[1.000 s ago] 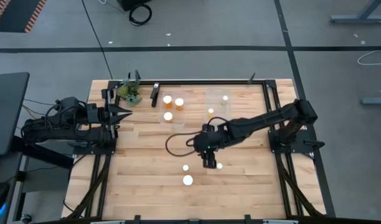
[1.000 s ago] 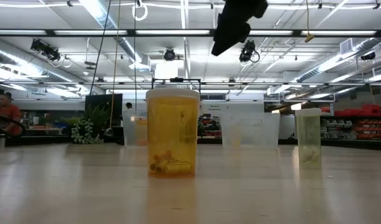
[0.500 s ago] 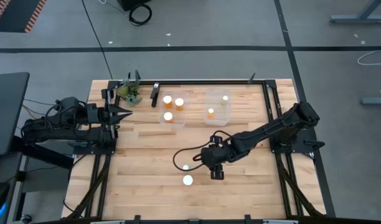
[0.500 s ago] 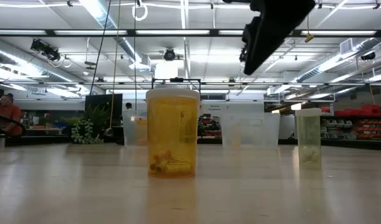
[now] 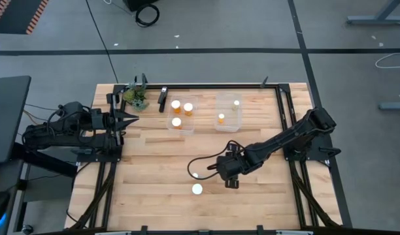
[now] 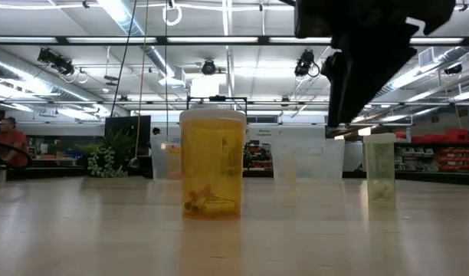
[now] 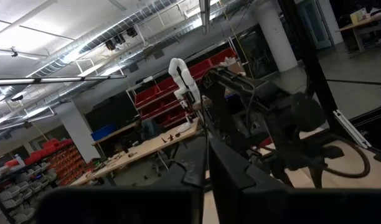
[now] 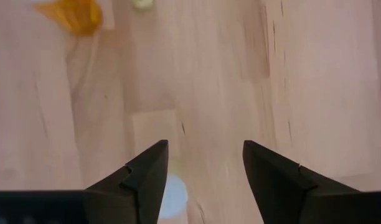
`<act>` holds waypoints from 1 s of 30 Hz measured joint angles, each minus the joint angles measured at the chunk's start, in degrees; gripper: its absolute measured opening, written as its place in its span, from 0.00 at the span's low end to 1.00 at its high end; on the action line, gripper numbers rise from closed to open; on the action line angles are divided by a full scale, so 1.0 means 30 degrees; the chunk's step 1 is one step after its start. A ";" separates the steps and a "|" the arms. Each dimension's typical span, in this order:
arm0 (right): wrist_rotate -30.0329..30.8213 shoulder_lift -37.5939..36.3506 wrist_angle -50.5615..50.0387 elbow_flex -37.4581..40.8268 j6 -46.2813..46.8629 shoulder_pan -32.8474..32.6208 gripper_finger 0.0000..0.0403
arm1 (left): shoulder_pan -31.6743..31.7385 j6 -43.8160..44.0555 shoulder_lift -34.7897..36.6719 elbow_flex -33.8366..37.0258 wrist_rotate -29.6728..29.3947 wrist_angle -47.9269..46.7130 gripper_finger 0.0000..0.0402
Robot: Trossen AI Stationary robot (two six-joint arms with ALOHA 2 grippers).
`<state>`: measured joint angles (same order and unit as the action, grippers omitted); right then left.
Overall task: Pick and place medicine bottles into bin by pill shape (circle, oval)
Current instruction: Put the small yellow pill bottle in the right transparent bin
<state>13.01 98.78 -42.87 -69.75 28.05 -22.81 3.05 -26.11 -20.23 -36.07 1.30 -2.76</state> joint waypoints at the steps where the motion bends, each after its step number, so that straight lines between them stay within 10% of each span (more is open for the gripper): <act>1: -0.0027 0.0000 0.0108 0.0194 0.0080 0.0000 0.54 | -0.0004 0.0000 -0.0001 0.0000 0.0000 0.0000 0.07; 30: 0.2093 0.0000 0.1201 0.1135 0.1082 -0.2586 0.62 | 0.0000 0.0131 0.0000 0.0000 0.0000 -0.0007 0.06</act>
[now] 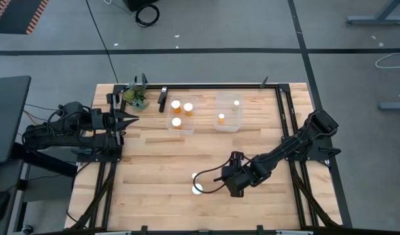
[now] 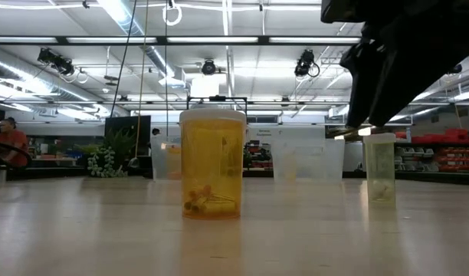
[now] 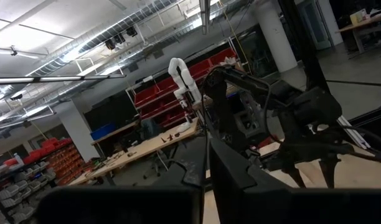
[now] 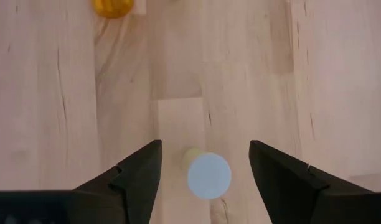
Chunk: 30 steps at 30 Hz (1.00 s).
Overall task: Pick and place medicine bottles into bin by pill shape (circle, oval)
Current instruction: Put the small yellow pill bottle in the right transparent bin
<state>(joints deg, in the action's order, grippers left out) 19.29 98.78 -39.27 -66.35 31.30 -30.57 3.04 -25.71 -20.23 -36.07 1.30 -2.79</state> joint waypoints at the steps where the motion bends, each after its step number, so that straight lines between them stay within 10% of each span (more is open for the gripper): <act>1: 0.0000 0.0000 0.0000 0.0000 0.0169 0.0007 0.62 | 0.0002 0.0000 0.0000 0.0000 0.0000 -0.0007 0.07; 30: -0.0102 0.0022 0.0355 0.1378 0.1495 0.0029 0.62 | -0.0002 0.0223 -0.0002 0.0000 0.0000 -0.0003 0.08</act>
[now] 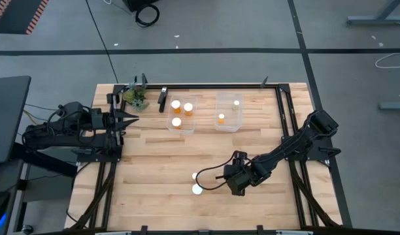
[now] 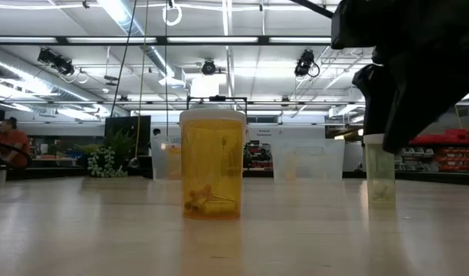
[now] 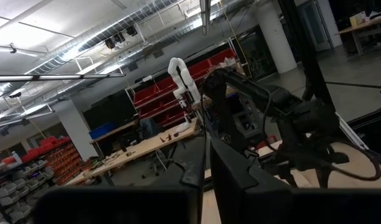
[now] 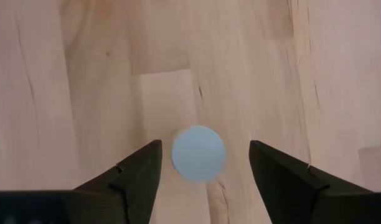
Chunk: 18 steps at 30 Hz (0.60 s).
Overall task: Pick and place medicine bottles into bin by pill shape (circle, oval)
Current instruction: Put the small yellow pill bottle in the right transparent bin
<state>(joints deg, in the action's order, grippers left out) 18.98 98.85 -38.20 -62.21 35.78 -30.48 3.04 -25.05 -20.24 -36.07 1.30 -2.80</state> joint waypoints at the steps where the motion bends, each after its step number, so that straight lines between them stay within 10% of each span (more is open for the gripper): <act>1: -0.0005 0.0000 0.0066 0.0084 0.0011 0.0000 0.62 | 0.0002 0.0001 -0.0001 0.0000 0.0000 0.0000 0.07; 18: -0.0066 0.0000 0.0452 0.0203 0.0011 0.0462 0.44 | 0.0004 0.0003 0.0004 0.0000 0.0000 0.0003 0.08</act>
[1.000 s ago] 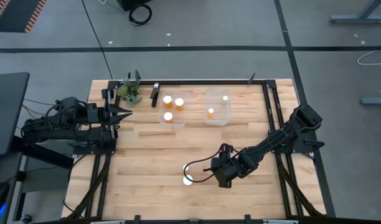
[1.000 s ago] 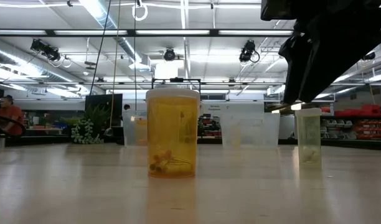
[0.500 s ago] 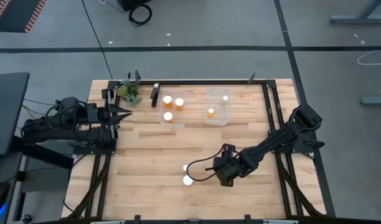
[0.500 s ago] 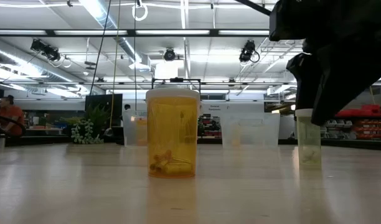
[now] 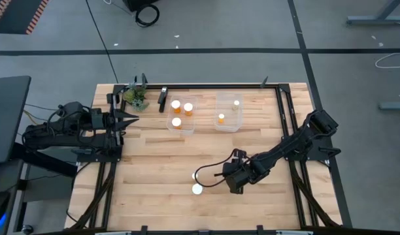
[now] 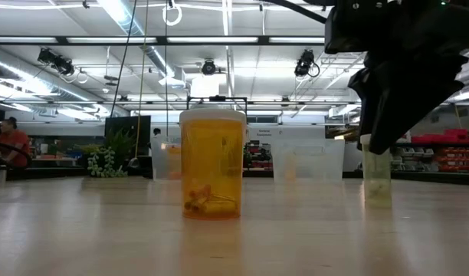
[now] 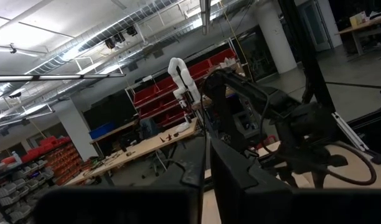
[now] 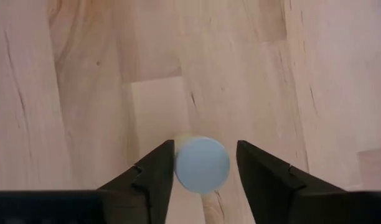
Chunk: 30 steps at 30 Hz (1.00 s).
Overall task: Pick and place medicine bottles into bin by pill shape (circle, oval)
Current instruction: Put the small yellow pill bottle in the right transparent bin
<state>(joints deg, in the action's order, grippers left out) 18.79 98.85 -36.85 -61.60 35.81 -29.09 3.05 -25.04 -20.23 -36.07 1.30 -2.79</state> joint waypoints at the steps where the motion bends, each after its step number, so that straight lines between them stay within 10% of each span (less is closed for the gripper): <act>1: 0.0000 0.0000 -0.0001 0.0000 0.0000 0.0067 0.43 | -0.0003 0.0000 -0.0003 0.0000 0.0000 0.0000 0.07; 30: -0.0437 0.0000 -0.4775 -0.4074 -0.2202 0.2202 0.34 | 0.0000 0.0000 0.0000 0.0000 0.0000 0.0000 0.08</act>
<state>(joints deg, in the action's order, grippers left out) 17.47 98.85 -51.17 -73.83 29.21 -22.49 3.05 -25.04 -20.23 -36.07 1.30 -2.79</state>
